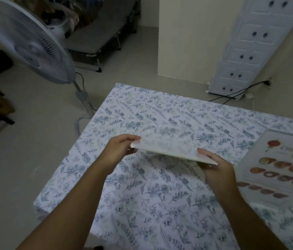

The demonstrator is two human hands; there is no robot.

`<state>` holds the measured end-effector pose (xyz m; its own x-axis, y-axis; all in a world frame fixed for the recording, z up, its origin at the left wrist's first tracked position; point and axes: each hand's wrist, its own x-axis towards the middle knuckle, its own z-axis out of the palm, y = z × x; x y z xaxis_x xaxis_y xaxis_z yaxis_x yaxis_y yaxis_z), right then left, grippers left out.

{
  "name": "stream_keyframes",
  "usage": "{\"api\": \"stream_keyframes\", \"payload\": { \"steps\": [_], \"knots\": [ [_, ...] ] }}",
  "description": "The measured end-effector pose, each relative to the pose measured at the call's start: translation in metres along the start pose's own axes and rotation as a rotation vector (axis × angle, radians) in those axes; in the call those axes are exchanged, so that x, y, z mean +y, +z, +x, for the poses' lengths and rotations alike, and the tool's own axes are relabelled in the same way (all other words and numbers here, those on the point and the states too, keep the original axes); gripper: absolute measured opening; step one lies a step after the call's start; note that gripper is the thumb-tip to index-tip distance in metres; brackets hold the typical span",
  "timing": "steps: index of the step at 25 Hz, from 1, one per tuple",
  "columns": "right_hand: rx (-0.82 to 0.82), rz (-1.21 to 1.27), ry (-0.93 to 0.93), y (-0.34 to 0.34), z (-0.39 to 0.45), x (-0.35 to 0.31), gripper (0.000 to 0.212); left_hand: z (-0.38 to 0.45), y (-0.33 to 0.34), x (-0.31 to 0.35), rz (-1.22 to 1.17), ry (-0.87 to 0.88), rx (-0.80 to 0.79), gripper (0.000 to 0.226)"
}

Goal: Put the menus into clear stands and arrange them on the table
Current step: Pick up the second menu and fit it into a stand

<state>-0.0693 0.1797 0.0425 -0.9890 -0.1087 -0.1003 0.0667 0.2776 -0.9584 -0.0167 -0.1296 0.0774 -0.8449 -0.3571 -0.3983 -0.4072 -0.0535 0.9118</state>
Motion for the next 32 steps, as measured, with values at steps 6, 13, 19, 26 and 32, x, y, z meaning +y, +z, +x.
{"api": "stream_keyframes", "payload": {
  "steps": [6,13,19,26,32],
  "knots": [
    [0.121,-0.223,-0.224,0.019,0.036,-0.034,0.004,0.022,-0.019,0.027,0.603,0.543,0.124,0.014],
    [0.136,-0.177,-0.214,0.058,0.035,-0.03,0.008,0.043,-0.035,-0.009,0.176,0.345,0.06,0.022],
    [0.183,-0.271,-0.338,0.073,0.022,-0.013,0.017,0.041,-0.027,-0.036,0.283,0.411,0.225,0.02],
    [0.173,-0.339,-0.346,0.072,0.02,-0.012,0.017,0.032,-0.021,-0.037,0.322,0.449,0.299,0.014],
    [-0.044,-0.553,-0.244,0.043,-0.005,-0.018,0.043,-0.018,-0.003,-0.034,0.512,0.364,0.315,0.057]
  ]
}}
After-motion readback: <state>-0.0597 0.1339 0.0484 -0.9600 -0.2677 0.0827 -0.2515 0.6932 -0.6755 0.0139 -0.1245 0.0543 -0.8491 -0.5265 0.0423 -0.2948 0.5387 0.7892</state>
